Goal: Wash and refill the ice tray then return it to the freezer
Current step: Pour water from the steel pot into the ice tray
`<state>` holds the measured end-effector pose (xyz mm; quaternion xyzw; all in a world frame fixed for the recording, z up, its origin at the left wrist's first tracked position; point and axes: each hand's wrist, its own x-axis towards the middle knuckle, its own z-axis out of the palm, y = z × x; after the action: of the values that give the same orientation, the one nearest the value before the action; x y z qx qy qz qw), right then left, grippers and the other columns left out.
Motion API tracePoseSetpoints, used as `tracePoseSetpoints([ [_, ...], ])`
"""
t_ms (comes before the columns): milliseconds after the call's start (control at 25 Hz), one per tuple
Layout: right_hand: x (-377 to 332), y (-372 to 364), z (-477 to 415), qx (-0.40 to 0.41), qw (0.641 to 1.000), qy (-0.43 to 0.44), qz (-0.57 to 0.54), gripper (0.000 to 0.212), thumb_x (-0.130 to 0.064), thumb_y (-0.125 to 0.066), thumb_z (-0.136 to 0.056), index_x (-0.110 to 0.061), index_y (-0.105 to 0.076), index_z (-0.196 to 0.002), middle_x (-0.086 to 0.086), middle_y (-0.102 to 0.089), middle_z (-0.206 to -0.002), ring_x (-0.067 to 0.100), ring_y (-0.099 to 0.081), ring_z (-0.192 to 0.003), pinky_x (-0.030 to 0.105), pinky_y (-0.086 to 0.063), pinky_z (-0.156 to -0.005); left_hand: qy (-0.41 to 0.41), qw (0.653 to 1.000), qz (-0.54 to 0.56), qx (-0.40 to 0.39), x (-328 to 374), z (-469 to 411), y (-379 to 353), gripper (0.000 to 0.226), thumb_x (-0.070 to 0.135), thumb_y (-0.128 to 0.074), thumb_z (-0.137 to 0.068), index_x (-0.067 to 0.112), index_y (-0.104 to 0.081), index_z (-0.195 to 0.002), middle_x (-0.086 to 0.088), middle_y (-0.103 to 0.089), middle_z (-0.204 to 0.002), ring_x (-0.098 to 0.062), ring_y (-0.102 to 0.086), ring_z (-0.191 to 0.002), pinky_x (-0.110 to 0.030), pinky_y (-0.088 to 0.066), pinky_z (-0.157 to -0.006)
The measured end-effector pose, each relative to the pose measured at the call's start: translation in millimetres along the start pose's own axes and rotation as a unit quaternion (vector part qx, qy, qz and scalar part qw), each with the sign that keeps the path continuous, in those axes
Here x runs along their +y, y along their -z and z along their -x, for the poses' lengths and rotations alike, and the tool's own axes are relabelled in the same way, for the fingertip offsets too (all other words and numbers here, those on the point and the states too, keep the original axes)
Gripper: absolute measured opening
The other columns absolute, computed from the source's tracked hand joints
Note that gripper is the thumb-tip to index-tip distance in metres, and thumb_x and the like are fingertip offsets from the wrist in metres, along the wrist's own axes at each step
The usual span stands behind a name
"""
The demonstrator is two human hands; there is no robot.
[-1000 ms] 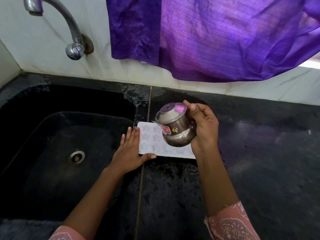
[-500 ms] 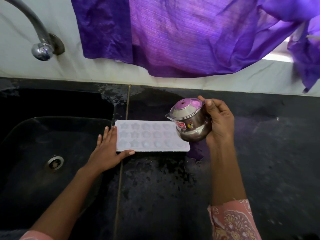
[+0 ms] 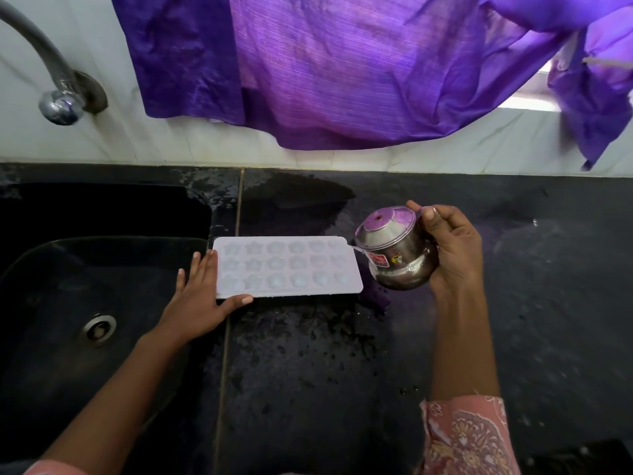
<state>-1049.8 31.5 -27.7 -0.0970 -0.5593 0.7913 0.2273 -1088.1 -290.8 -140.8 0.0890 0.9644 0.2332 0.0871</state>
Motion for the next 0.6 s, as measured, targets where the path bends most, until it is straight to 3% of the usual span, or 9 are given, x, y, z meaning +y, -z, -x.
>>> tracePoseSetpoints([
  [160,1.0,10.1,-0.8,0.003,1.0,0.0,0.004,0.056,-0.047,-0.091,-0.027,-0.018,-0.065,-0.067,0.005,-0.074,-0.08,0.016,-0.071,-0.084,0.03,-0.056,-0.081,0.0,1.0,0.0,0.008,-0.5,-1.0,-1.1,0.117,0.081,-0.038,-0.067,0.011,0.008,-0.149,-0.002,0.008,-0.158,-0.01,0.019,-0.141,-0.039,0.011,-0.115],
  [360,-0.6,16.4,-0.4,-0.005,1.0,0.0,0.015,0.037,-0.04,-0.087,-0.037,-0.022,-0.068,-0.062,0.004,-0.075,-0.08,0.014,-0.07,-0.083,0.032,-0.055,-0.082,-0.001,1.0,-0.001,0.012,-0.1,-0.8,0.0,0.128,0.087,-0.022,-0.05,0.011,0.008,-0.149,-0.002,0.008,-0.158,-0.012,0.018,-0.142,-0.038,0.011,-0.114],
  [600,-2.8,19.0,-0.4,0.002,0.999,0.008,0.031,0.05,-0.048,-0.091,-0.028,-0.021,-0.069,-0.064,0.003,-0.073,-0.076,0.015,-0.069,-0.079,0.029,-0.056,-0.079,-0.005,1.0,-0.002,0.015,0.7,-0.2,0.0,0.128,0.087,-0.021,-0.05,0.011,0.008,-0.149,-0.003,0.007,-0.159,-0.01,0.018,-0.141,-0.038,0.011,-0.114],
])
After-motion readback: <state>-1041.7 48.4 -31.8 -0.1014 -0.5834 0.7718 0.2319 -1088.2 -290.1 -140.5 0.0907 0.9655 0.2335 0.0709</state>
